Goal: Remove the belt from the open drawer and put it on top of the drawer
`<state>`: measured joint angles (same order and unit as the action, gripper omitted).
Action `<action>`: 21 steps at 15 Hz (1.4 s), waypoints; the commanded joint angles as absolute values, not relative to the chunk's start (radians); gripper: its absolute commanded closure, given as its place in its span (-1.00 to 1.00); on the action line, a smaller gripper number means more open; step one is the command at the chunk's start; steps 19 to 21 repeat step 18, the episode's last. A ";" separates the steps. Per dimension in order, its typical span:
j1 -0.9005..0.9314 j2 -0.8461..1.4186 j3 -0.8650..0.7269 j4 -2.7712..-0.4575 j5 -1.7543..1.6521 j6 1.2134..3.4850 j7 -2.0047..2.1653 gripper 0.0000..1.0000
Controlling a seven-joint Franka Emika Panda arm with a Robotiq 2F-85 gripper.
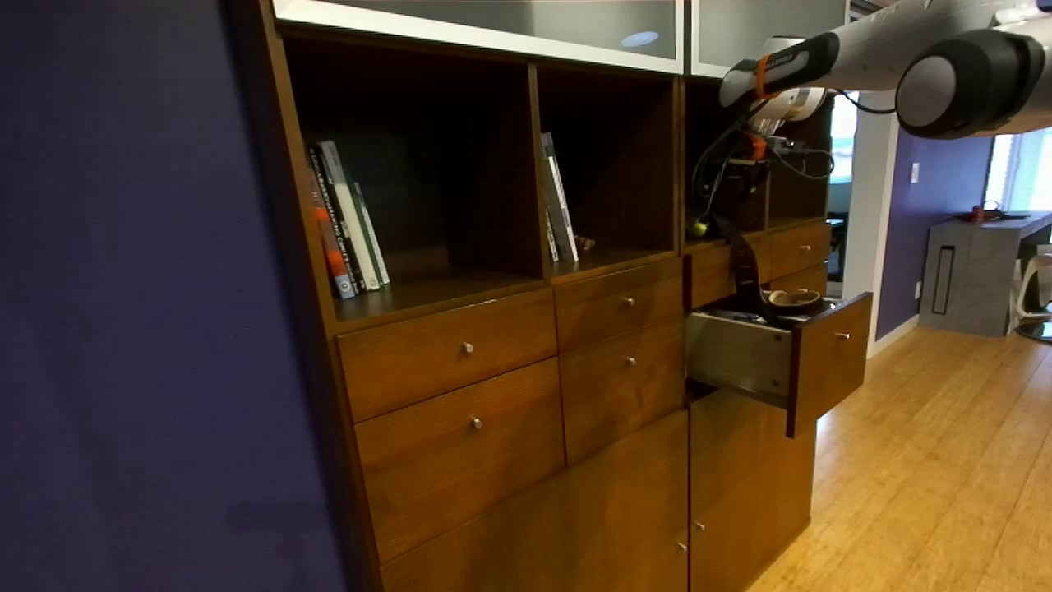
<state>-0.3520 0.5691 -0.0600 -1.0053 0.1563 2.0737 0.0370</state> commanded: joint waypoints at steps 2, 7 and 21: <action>-0.405 0.347 -0.037 -1.272 0.201 2.020 -0.127 -1.00; -0.450 0.151 -0.046 -1.477 0.250 2.010 -0.225 -1.00; -0.361 0.060 -0.163 -1.567 0.260 2.006 -0.241 -1.00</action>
